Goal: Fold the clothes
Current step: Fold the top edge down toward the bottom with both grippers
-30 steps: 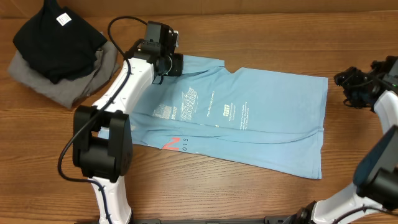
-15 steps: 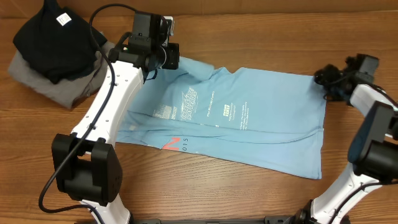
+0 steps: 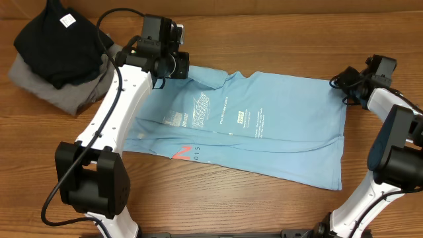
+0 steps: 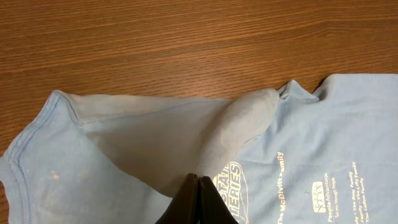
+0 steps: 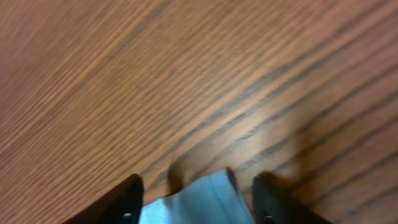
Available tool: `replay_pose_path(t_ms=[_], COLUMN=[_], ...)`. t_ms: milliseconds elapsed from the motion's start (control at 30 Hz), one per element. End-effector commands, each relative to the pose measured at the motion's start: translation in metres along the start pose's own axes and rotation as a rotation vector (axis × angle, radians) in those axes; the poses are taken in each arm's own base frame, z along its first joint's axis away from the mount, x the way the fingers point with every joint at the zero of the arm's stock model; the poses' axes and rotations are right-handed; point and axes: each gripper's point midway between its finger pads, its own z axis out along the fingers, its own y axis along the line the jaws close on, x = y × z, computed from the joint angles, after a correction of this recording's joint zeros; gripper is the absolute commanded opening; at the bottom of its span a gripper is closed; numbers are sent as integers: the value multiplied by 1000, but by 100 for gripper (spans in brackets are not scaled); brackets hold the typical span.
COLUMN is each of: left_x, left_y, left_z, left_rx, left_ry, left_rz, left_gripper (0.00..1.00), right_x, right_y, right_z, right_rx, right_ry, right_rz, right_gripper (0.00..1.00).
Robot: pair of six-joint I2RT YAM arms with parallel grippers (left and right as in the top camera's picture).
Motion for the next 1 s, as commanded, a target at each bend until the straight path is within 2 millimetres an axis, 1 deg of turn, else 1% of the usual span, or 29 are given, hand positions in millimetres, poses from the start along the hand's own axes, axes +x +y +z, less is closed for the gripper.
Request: replay_pose_path(t_ms=[0, 100, 133, 167, 200, 267, 333, 400, 500, 600, 667, 800, 867, 967], left_x=[-13, -13, -12, -12, -12, -13, -13, -14, -14, -10, -4, 15, 27, 45], left_y=[2, 2, 2, 2, 2, 2, 3, 5, 11, 18, 21, 27, 33, 48], left_z=[-13, -13, -13, -13, -14, -14, -17, -22, -35, -50, -60, -76, -82, -90], left_rx=[-10, -9, -10, -10, -9, -10, -13, -23, -62, -107, -116, -135, -148, -177], left_ry=[-45, -45, -44, -44, -44, -45, -48, -53, -63, -57, -40, 25, 65, 135], left_rz=[20, 20, 19, 19, 19, 20, 17, 15, 14, 8, 0, -33, -48, -83], left_gripper=[4, 4, 4, 4, 4, 4, 4, 4, 4, 4, 4, 4, 4, 4], right_x=[11, 29, 33, 33, 31, 24, 16, 6, -4, -12, -13, -3, 6, 24], right_y=[-5, -4, -3, -3, -3, -1, -2, 1, 7, 15, 19, 21, 15, 6], right_z=[14, 24, 25, 25, 25, 20, 11, -2, -27, -60, -82, -122, -140, -160], right_rx=[35, 43, 46, 46, 44, 42, 45, 37, 19, 12, 15, 40, 84, 140], right_ry=[24, 71, 81, 82, 78, 66, 60, 48, 39, 32, 38, 76, 104, 168], right_rz=[-2, -12, -15, -15, -15, -12, -4, 2, 14, 14, 15, 23, 28, 36], right_gripper=[51, 41, 32, 22, 17, 12, 4, 4, 4, 4, 4, 4, 4, 4])
